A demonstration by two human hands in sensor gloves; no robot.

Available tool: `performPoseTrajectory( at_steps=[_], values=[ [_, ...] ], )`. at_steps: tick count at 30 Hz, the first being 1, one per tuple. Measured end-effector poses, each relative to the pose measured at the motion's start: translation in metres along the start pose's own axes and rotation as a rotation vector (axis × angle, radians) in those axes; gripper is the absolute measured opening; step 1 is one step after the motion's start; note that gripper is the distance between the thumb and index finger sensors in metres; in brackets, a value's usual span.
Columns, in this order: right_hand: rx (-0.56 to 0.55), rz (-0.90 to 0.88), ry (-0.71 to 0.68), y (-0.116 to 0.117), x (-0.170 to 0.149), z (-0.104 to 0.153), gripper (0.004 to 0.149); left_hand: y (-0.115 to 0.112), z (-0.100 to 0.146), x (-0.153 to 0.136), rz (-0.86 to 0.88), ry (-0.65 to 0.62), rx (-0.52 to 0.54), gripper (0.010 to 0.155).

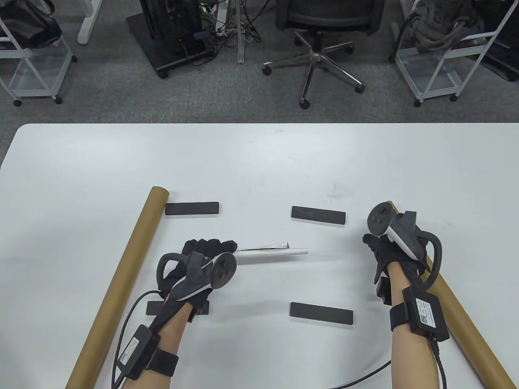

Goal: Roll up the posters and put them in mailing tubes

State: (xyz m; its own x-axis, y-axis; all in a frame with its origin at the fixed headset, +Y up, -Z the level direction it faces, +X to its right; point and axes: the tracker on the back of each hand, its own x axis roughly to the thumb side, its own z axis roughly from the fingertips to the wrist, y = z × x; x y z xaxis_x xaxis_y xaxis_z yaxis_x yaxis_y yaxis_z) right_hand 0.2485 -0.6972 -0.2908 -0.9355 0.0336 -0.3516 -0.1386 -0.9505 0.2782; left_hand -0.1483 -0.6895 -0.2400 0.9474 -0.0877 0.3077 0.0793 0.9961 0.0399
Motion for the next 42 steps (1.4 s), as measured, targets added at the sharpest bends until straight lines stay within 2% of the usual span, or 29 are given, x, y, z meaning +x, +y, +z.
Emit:
performPoseTrajectory(
  at_steps=[5,10,18,23,28,36,42],
  values=[
    [0.029,-0.048,0.083,0.009,-0.029,-0.009,0.088,0.0,0.0,0.0,0.008,-0.002,-0.003,0.052],
    [0.043,-0.014,0.136,0.018,-0.045,-0.015,0.091,0.0,0.0,0.001,0.002,-0.008,-0.001,0.052],
    [0.178,-0.016,0.22,0.046,-0.066,-0.022,0.095,0.001,0.0,0.001,0.007,-0.016,0.012,0.052],
    [0.101,0.063,0.223,0.053,-0.07,-0.022,0.087,0.001,0.0,0.001,0.008,-0.012,0.007,0.052],
    [0.143,0.104,0.173,0.05,-0.06,-0.02,0.084,0.0,0.0,-0.001,0.013,-0.005,-0.001,0.052],
    [0.078,0.127,0.053,0.021,-0.017,-0.012,0.084,-0.001,0.0,-0.001,0.026,-0.007,-0.019,0.052],
    [0.012,0.206,-0.073,0.014,0.021,-0.002,0.083,-0.002,0.0,-0.002,0.022,-0.001,-0.029,0.052]
  ],
)
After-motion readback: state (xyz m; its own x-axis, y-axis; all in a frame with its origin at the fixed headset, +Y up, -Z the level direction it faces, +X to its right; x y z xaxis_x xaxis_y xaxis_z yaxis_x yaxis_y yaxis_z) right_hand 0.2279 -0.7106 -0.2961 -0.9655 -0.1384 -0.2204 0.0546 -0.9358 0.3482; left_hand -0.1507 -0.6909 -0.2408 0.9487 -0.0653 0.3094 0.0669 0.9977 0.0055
